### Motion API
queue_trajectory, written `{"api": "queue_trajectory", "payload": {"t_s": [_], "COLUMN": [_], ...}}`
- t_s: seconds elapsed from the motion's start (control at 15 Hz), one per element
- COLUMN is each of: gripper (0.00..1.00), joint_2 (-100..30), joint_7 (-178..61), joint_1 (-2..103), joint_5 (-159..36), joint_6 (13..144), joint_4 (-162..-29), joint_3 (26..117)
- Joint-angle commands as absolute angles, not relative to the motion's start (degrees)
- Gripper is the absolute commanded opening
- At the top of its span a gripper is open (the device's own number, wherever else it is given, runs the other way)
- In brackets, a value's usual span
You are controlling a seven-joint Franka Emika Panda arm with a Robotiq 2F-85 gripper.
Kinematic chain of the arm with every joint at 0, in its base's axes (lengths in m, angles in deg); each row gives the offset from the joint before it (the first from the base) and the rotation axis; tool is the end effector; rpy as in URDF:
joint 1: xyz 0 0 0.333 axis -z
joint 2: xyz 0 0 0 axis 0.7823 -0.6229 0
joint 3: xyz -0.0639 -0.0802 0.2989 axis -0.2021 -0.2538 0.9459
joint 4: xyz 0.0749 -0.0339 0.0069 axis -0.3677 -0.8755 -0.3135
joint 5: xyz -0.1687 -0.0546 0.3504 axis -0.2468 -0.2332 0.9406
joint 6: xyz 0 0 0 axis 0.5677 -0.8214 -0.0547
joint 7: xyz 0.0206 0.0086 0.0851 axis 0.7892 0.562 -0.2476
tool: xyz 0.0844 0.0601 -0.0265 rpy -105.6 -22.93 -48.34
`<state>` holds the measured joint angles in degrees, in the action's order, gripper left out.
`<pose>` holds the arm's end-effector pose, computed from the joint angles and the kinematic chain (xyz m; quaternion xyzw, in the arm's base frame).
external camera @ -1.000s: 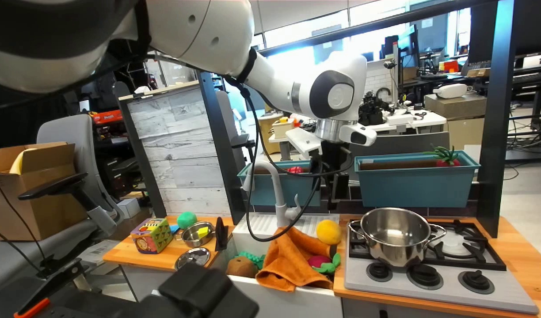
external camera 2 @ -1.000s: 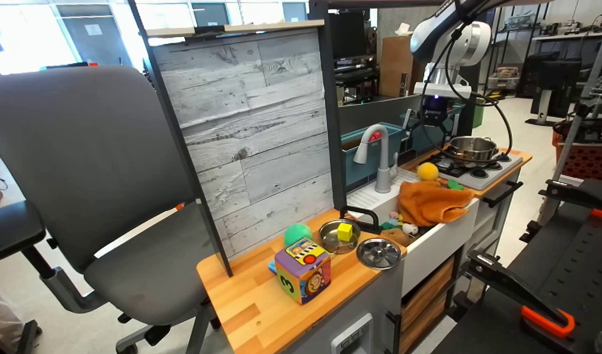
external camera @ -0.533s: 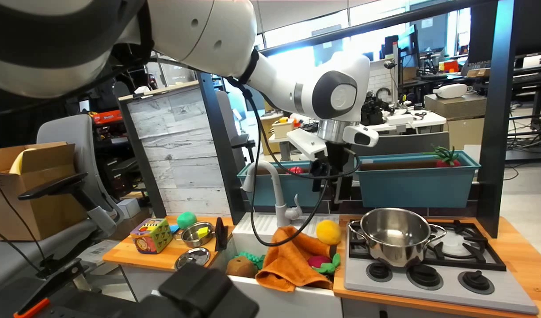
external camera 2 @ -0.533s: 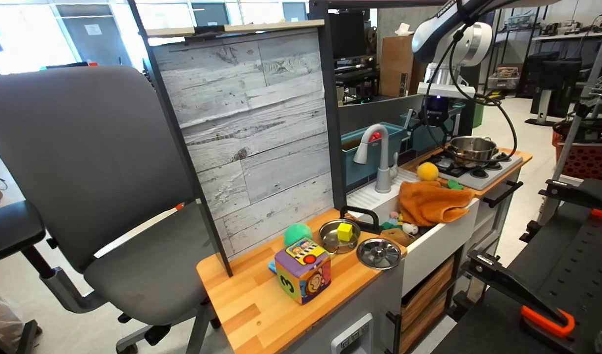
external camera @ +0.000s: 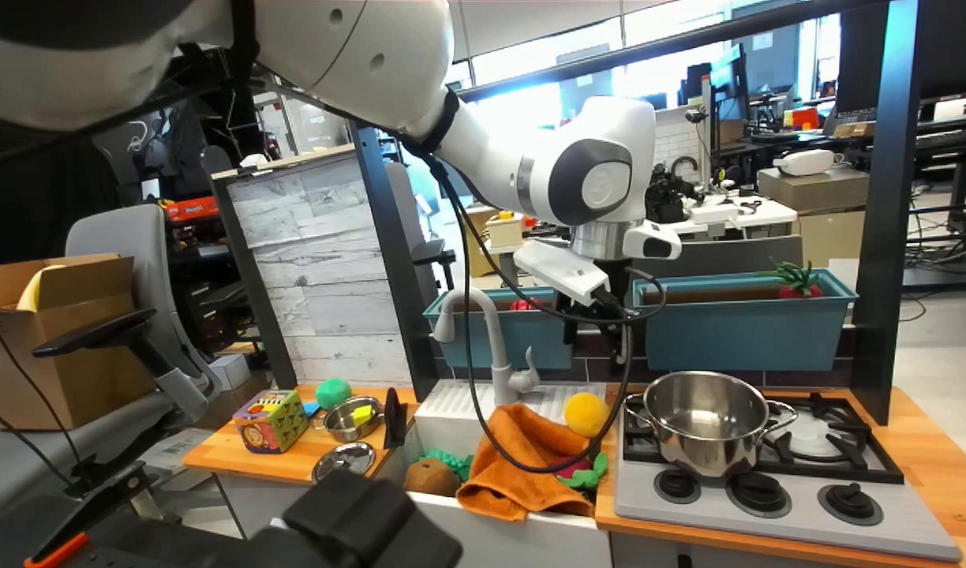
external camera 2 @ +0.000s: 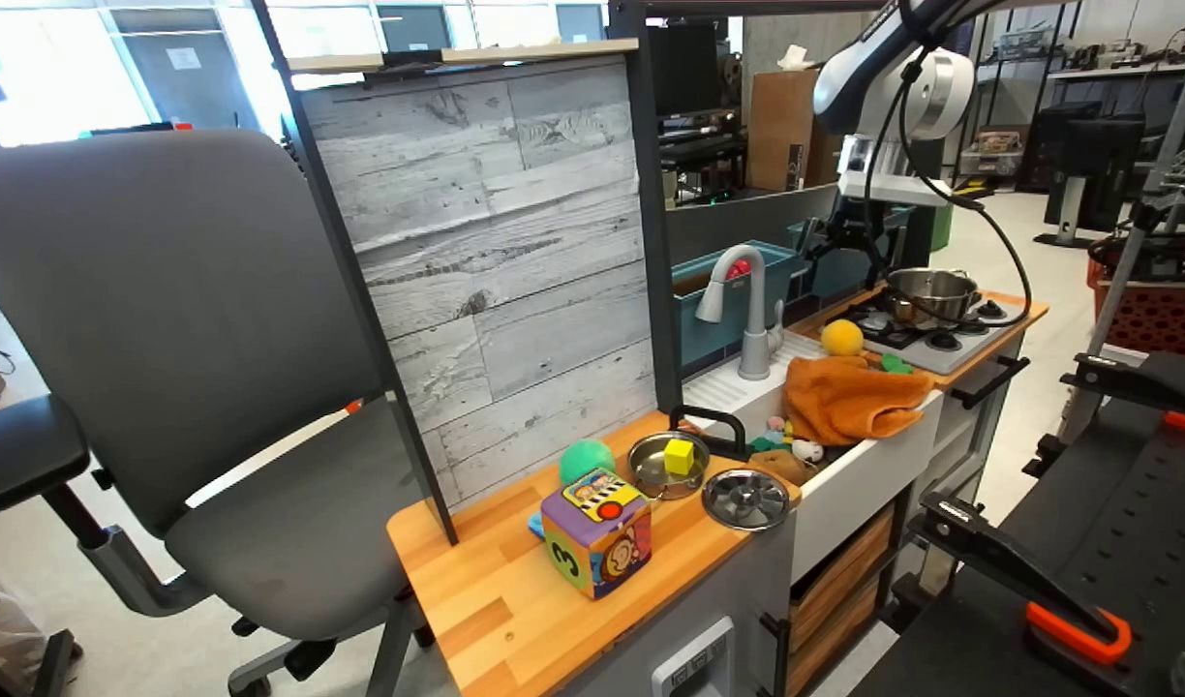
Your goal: Put the orange plushy in the pot
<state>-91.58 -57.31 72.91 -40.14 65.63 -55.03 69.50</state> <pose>0.7066 -0.3110 0.0878 -0.9394 0.3314 0.0096 0.0876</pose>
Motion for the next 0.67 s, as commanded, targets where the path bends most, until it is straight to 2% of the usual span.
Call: {"api": "queue_trajectory", "payload": {"t_s": [0.0, 0.33, 0.6], "gripper": [1.00, 1.00, 1.00], "joint_2": [-85.25, -80.96, -82.97], "joint_7": [-63.05, -67.07, -63.26], "joint_1": [72.01, 70.96, 70.36], "joint_5": [-40.63, -40.34, -41.67], "joint_6": [71.50, 78.25, 78.48], "joint_4": [-67.30, -78.02, -76.08], "joint_3": [69.48, 69.46, 70.04]}}
